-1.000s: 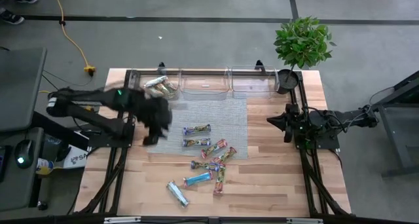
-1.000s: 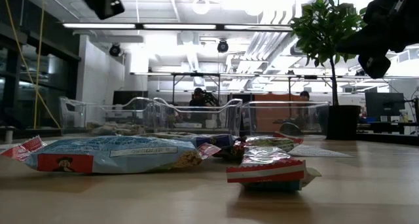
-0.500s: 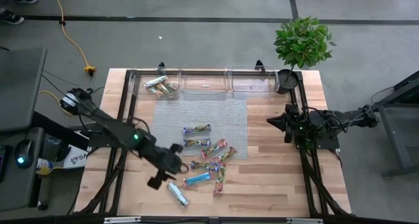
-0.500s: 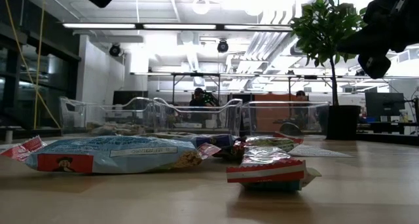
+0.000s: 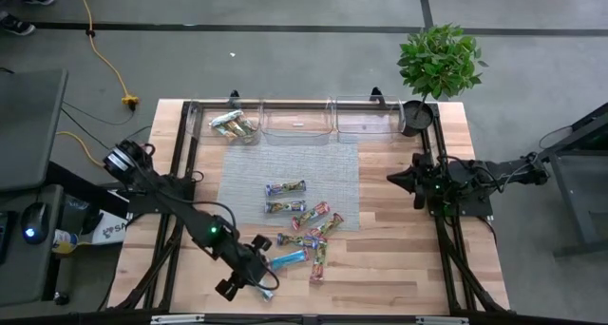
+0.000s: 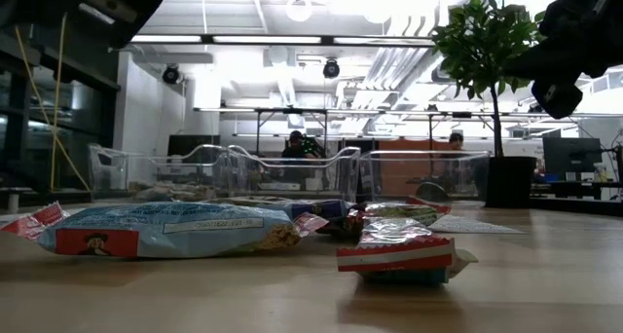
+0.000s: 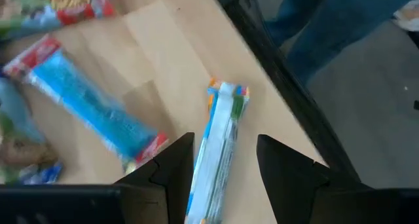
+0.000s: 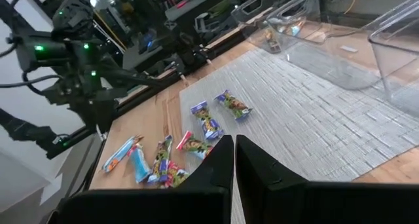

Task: Pick and place Granola Bars by type
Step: Put the yellow granola bar into the left transparent bin

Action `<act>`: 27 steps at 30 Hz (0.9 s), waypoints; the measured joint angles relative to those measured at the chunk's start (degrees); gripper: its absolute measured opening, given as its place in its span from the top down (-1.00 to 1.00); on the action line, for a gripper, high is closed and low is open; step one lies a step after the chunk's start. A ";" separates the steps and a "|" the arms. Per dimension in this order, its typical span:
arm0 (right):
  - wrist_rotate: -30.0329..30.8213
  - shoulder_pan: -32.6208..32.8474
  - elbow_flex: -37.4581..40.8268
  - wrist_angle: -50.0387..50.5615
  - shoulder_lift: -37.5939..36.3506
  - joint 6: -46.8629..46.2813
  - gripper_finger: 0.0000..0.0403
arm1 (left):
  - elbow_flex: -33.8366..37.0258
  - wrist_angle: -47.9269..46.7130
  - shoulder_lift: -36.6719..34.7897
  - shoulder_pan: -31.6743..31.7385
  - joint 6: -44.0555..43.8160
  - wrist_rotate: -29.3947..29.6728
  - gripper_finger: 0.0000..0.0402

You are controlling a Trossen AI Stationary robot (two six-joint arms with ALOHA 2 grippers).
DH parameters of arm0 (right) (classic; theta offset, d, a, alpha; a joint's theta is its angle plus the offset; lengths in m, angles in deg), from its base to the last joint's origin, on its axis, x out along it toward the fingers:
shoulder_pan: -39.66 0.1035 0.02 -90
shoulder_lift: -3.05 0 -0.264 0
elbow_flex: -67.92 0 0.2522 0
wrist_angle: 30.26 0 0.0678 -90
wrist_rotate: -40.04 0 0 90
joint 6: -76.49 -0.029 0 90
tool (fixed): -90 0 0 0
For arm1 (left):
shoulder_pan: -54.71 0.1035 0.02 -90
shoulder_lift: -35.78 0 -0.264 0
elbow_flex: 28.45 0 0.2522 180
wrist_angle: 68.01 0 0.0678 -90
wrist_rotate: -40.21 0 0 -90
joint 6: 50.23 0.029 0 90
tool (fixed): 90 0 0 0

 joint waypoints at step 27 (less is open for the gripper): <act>-2.43 0.01 -0.02 0.24 1.63 -0.24 1.00 | -0.02 0.32 8.73 0.11 3.41 0.33 -0.48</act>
